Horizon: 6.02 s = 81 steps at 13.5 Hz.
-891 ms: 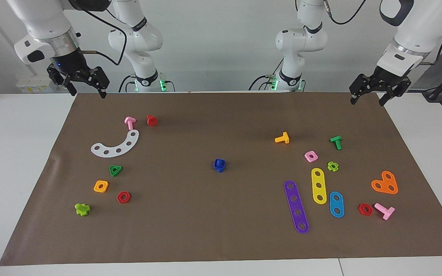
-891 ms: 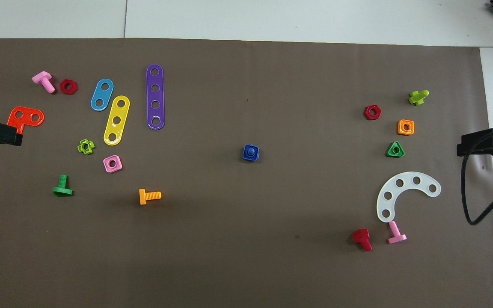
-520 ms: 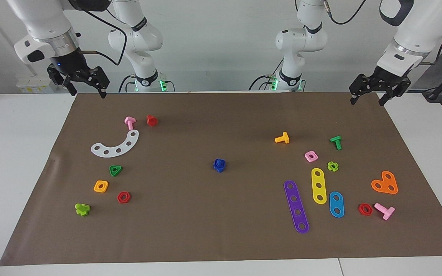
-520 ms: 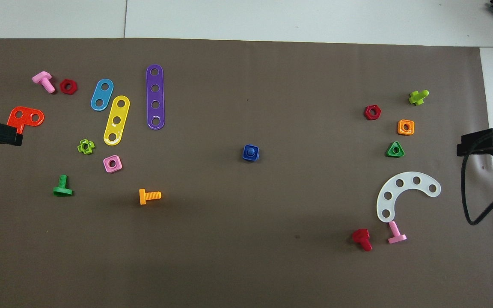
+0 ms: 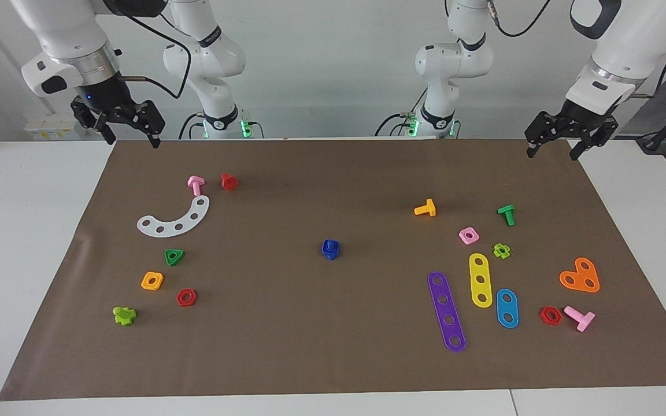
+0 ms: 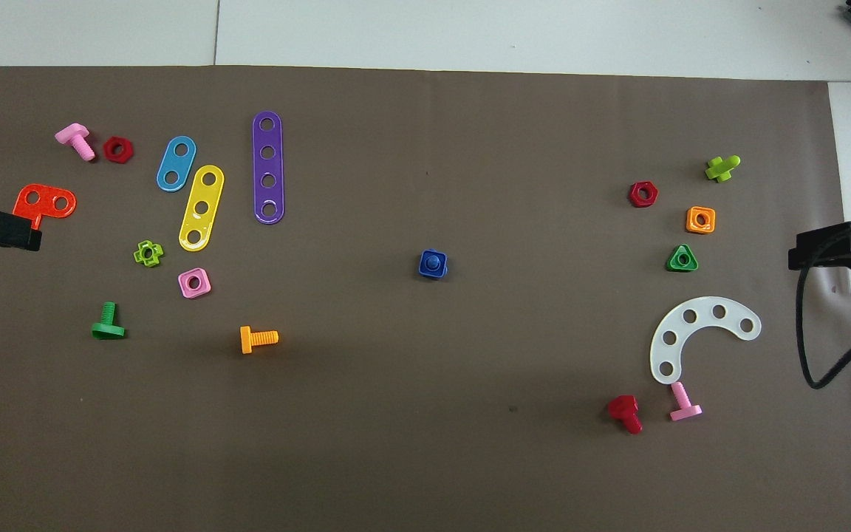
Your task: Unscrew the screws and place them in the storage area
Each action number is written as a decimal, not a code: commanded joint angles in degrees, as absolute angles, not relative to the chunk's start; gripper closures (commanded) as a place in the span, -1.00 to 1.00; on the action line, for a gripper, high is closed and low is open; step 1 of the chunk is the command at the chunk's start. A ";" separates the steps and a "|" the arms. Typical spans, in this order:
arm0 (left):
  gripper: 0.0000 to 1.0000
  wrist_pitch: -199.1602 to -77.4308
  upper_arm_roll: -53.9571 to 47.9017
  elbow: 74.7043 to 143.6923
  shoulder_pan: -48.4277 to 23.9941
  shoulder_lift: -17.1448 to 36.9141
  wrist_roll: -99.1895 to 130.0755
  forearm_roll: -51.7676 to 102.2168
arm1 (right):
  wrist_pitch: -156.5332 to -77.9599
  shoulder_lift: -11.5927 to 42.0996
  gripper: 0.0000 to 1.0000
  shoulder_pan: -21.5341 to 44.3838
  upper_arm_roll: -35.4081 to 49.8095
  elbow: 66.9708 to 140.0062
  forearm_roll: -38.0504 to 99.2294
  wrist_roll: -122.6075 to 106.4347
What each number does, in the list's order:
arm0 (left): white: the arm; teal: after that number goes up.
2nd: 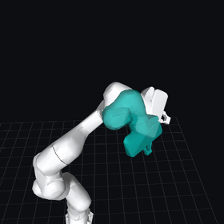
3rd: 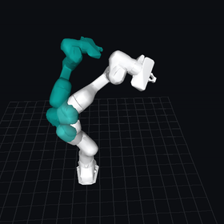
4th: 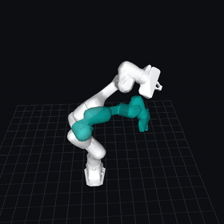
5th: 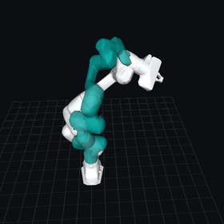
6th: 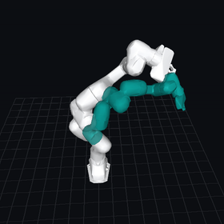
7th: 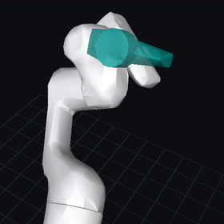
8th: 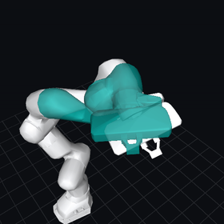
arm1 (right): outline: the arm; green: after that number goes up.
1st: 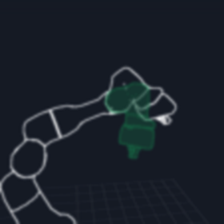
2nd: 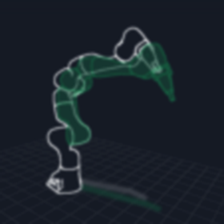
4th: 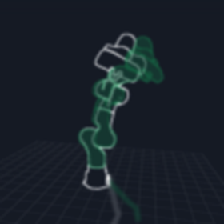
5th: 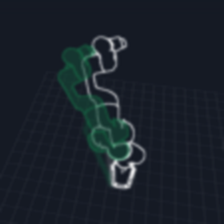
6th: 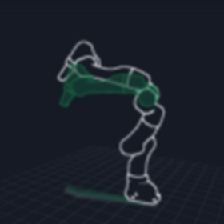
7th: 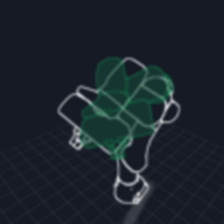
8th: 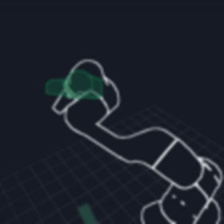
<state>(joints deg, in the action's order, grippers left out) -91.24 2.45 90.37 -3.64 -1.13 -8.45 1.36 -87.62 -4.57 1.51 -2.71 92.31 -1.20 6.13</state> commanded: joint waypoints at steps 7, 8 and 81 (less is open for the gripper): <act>-0.99 -98.77 2.37 91.76 -17.12 0.70 -3.88 0.44 | -88.07 -5.71 -1.00 1.23 -2.55 93.08 -0.97 4.66; -0.98 -100.62 2.37 91.76 -19.23 2.18 -1.00 0.44 | -88.07 -5.80 -1.00 1.23 -2.55 93.08 -0.97 4.66; 0.75 -137.59 2.99 112.74 -27.88 14.16 11.53 0.09 | -88.24 -5.80 -1.00 0.97 -2.55 93.08 -0.97 4.83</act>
<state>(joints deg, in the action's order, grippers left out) -131.12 3.60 105.73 -30.87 17.30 14.50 1.10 -87.62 -4.85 1.37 -2.80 92.29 -1.20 6.13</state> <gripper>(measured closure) 0.542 0.000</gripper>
